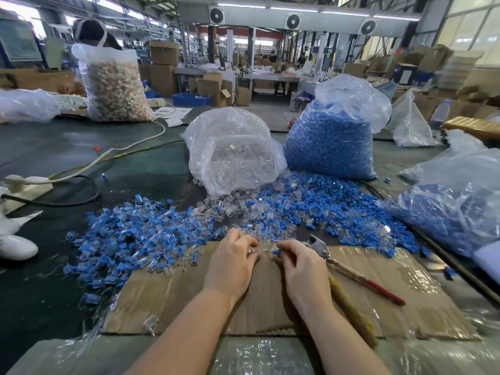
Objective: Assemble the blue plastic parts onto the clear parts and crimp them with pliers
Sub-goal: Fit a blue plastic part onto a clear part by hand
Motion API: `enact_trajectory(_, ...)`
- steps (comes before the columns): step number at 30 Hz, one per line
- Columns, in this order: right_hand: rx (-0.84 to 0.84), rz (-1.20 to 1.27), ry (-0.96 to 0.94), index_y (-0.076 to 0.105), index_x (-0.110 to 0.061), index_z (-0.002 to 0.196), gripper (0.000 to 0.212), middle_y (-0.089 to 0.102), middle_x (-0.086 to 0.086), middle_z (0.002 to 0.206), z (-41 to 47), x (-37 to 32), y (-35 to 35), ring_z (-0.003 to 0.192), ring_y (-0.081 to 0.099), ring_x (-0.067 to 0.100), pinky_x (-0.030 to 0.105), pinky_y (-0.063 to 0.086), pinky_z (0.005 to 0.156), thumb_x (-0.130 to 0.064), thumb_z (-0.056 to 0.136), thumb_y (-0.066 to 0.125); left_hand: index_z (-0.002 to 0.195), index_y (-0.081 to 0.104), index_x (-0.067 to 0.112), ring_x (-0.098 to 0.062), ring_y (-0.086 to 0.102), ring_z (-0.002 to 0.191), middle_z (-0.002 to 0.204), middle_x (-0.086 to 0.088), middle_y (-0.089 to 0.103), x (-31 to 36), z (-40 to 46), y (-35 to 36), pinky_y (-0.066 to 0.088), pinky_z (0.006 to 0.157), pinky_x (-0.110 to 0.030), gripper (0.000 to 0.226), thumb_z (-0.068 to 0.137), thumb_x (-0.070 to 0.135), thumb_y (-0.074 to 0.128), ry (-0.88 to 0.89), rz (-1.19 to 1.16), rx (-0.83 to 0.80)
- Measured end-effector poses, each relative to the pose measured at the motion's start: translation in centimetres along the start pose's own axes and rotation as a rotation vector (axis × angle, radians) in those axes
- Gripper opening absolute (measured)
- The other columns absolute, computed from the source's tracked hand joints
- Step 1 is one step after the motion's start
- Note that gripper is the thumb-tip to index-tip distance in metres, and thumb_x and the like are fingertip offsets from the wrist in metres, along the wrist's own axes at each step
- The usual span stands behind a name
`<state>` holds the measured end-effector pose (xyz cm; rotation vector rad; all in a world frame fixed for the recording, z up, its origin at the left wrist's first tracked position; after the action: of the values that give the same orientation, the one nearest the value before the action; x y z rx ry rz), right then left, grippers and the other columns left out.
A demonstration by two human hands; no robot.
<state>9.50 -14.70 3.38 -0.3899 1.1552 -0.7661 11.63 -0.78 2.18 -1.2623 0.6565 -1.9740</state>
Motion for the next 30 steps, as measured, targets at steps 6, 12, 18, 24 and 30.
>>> enact_trajectory(6,0.016,0.047,0.025,0.069,-0.017,0.099,0.016,0.069,-0.006,0.093,-0.1,0.5,-0.1,0.085,0.057,0.006,0.014,0.038,0.077,-0.011,0.090,0.058,0.124,0.055,0.028,-0.005,0.047,0.104,0.110,0.011,0.054,1.2,-0.2,0.3,0.040,0.094,-0.018,0.034,0.090,0.029,0.057,0.100,0.031,-0.053)
enact_trajectory(12,-0.001,0.053,0.036,0.069,-0.018,0.097,0.015,0.068,-0.008,0.091,-0.1,0.5,0.0,0.084,0.057,0.006,0.015,0.040,0.077,-0.011,0.090,0.058,0.093,0.062,0.024,-0.005,0.054,0.087,0.088,0.015,0.055,1.2,-0.5,-0.6,0.046,0.083,-0.021,0.009,0.087,0.018,0.063,0.073,-0.048,-0.032)
enact_trajectory(18,0.004,0.064,0.026,0.069,-0.018,0.096,0.014,0.066,-0.009,0.090,-0.2,0.4,-0.1,0.084,0.055,0.005,0.014,0.037,0.075,-0.011,0.089,0.059,0.098,0.071,0.020,0.000,0.055,0.080,0.094,0.010,0.060,1.4,-0.6,-0.7,0.038,0.076,-0.004,0.017,0.088,0.011,0.061,0.086,-0.129,-0.042)
enact_trajectory(24,0.004,0.084,0.028,0.069,-0.019,0.093,0.013,0.065,-0.012,0.085,-0.2,0.5,-0.1,0.082,0.057,0.004,0.011,0.037,0.073,-0.011,0.088,0.060,0.096,0.072,0.018,-0.001,0.054,0.078,0.086,0.010,0.054,1.4,-0.5,-1.2,0.039,0.072,-0.003,0.014,0.086,0.013,0.063,0.065,-0.160,-0.025)
enact_trajectory(30,0.008,0.088,0.022,0.070,-0.018,0.092,0.012,0.063,-0.013,0.082,-0.2,0.5,-0.1,0.081,0.058,0.006,0.004,0.036,0.070,-0.010,0.088,0.061,0.097,0.073,0.019,0.001,0.049,0.074,0.080,0.015,0.051,1.5,-0.6,-1.4,0.035,0.071,-0.002,0.015,0.087,0.014,0.063,0.064,-0.153,-0.022)
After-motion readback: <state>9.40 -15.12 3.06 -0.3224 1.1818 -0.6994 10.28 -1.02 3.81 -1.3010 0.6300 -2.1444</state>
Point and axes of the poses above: each hand's wrist, its own z-axis towards the middle knuckle, its own y-axis out of the palm, x = y × z, the point moved 10 cm from there along z, towards the middle knuckle
